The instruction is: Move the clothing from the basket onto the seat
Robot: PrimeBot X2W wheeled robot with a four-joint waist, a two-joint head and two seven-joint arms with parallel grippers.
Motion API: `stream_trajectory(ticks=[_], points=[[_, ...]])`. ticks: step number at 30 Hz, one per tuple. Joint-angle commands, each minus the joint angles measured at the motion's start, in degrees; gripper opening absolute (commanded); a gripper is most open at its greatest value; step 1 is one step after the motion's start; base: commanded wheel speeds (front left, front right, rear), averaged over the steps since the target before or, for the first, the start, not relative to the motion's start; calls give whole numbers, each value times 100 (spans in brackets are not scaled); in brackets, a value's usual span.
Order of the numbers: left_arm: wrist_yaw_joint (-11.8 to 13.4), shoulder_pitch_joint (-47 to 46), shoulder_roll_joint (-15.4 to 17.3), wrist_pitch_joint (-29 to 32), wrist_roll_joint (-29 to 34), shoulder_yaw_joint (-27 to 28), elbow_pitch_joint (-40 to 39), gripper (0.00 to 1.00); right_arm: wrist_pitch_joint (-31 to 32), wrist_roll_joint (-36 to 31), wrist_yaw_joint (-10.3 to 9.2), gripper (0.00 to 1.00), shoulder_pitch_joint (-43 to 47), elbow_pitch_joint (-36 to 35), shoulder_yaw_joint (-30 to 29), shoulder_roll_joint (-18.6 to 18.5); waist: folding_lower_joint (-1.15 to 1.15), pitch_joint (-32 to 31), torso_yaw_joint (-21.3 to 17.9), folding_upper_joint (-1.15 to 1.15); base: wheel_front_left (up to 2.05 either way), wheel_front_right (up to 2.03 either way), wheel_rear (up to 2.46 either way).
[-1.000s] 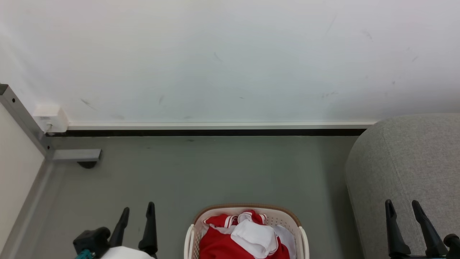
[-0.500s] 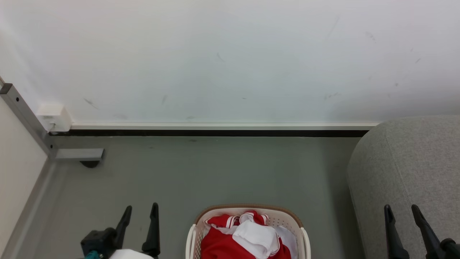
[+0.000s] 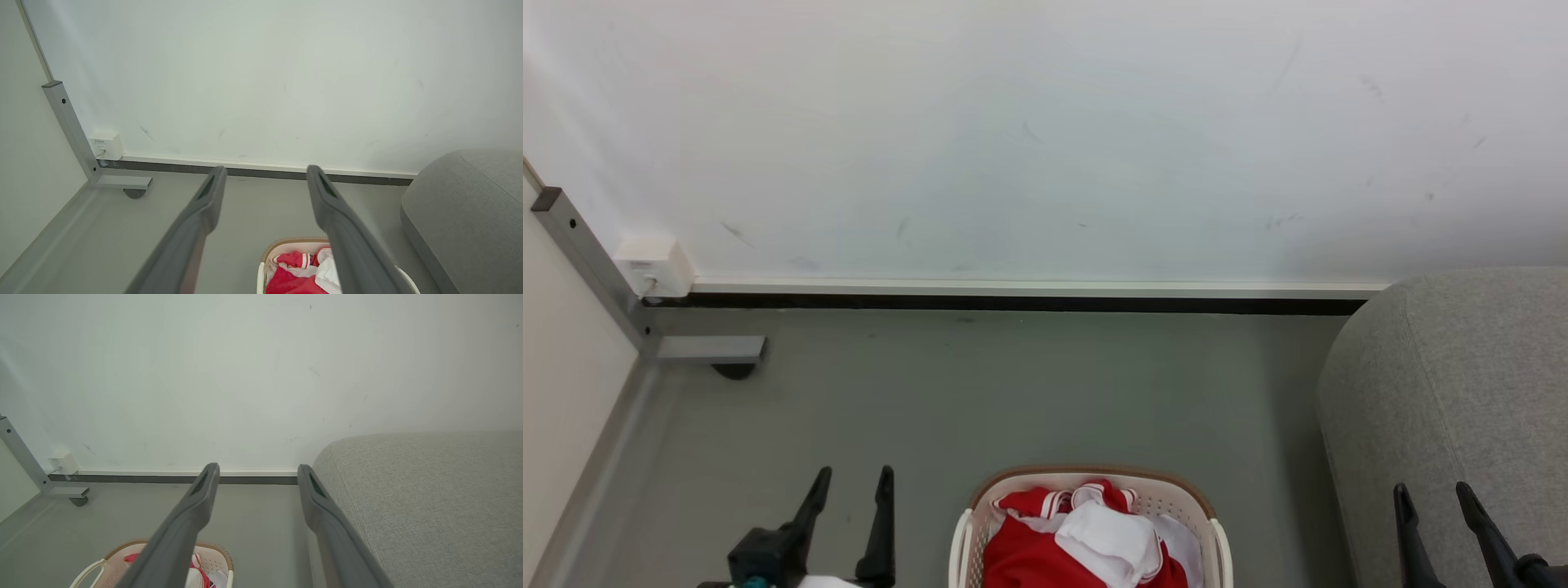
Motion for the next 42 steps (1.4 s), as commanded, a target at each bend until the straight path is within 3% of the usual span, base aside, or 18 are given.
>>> stream_trajectory(ticks=[1, 9, 26, 36, 42], points=[[11, 34, 23, -38, 127, -13, -3, 100, -38, -120, -11, 100, 19, 17, 7, -49, 0, 3, 3, 0, 0, 0, 0], [24, 56, 20, -103, 445, -54, 8, 100, -108, -323, -12, 100, -7, 40, 33, -45, 0, 18, 12, 0, 0, 0, 0], [-12, 43, 14, -101, 442, -25, 22, 100, -107, 9, -12, 100, -86, 6, -21, 20, 0, 101, -58, 0, 0, 0, 0], [-231, -639, 85, -100, 634, -284, 109, 100, -98, -120, -12, 100, -563, -466, 8, 10, 0, 872, -492, 0, 0, 0, 0], [-403, -1476, 203, -50, 870, -781, 956, 100, -96, -201, -12, 100, -918, -894, 45, 71, 0, 1611, -856, 0, 0, 0, 0]])
